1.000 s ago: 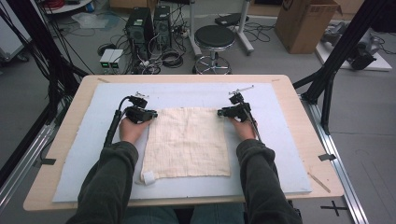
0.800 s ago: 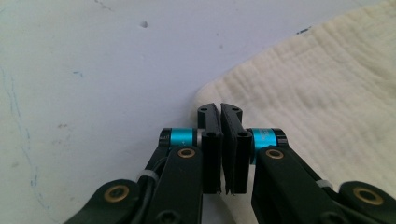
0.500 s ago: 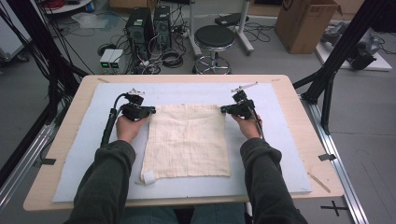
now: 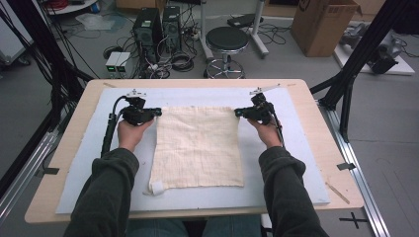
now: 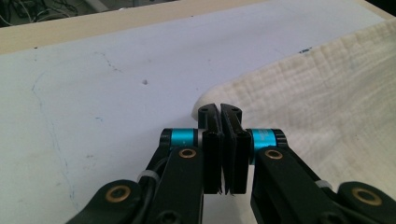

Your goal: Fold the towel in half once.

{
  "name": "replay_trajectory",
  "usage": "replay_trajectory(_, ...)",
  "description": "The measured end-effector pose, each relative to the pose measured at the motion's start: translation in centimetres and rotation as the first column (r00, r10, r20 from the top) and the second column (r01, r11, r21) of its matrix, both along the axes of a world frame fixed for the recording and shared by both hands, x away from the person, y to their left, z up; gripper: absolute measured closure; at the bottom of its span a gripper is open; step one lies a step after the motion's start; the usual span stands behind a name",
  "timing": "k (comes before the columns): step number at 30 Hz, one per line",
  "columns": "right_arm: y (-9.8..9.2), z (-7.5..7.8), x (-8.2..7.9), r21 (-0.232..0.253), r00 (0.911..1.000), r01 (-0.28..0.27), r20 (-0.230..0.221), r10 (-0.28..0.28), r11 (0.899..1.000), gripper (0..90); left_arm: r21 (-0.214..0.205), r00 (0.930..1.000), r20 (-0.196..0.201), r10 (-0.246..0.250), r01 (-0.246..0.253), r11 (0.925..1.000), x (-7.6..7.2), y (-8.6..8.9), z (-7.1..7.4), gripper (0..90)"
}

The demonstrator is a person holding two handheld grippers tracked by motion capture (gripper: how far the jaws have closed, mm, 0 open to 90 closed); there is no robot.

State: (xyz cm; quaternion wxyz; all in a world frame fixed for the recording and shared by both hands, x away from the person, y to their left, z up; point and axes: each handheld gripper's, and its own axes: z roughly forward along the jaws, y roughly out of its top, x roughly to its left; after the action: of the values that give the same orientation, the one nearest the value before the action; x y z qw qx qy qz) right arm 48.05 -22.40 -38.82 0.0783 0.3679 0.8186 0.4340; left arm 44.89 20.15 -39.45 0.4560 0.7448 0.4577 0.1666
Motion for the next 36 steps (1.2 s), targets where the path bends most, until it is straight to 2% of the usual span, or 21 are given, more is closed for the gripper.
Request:
replay_trajectory(6,0.0,0.6,-0.6,-0.007,0.9997,-0.024,0.008,0.024,1.0,85.6,0.006,0.9996,0.018,-0.021,0.021,0.9998,-0.6,0.0,0.7,86.9)
replay_trajectory(13,0.0,1.0,-1.3,0.006,0.999,-0.043,0.01,0.043,0.999,85.6,-0.004,0.9989,0.03,-0.036,0.036,0.9993,-1.6,0.1,1.0,87.0)
replay_trajectory(15,0.0,1.2,-1.4,0.01,0.9989,-0.046,0.005,0.046,0.999,85.6,-0.001,0.9987,0.023,-0.046,0.046,0.999,-1.8,0.2,1.1,87.0)
replay_trajectory(21,0.0,1.6,-1.9,0.026,0.9975,-0.071,0.003,0.071,0.997,85.6,-0.011,0.9967,0.045,-0.068,0.069,0.9976,-2.5,0.2,1.9,87.0)
replay_trajectory(23,0.0,1.7,-2.1,0.032,0.9968,-0.08,0.002,0.08,0.996,85.5,0.001,0.9959,0.045,-0.078,0.078,0.9969,-2.8,0.2,2.2,86.9)
replay_trajectory(25,0.0,1.8,-2.3,0.034,0.9964,-0.085,0.002,0.085,0.996,85.5,-0.002,0.9956,0.044,-0.082,0.082,0.9966,-3.1,0.2,2.3,86.9)
replay_trajectory(28,0.0,2.1,-2.6,0.047,0.9958,-0.092,0.002,0.092,0.995,85.5,-0.032,0.9953,0.053,-0.081,0.083,0.9961,-3.5,0.4,2.4,87.0)
replay_trajectory(31,0.1,2.3,-2.8,0.044,0.9947,-0.103,0.007,0.103,0.994,85.6,-0.02,0.9944,0.052,-0.092,0.093,0.9955,-4.0,0.5,2.4,86.9)
replay_trajectory(36,-0.1,2.5,-3.4,0.05,0.9931,-0.117,0.016,0.116,0.992,85.6,-0.028,0.9927,0.067,-0.101,0.103,0.9943,-4.8,0.7,2.4,86.9)
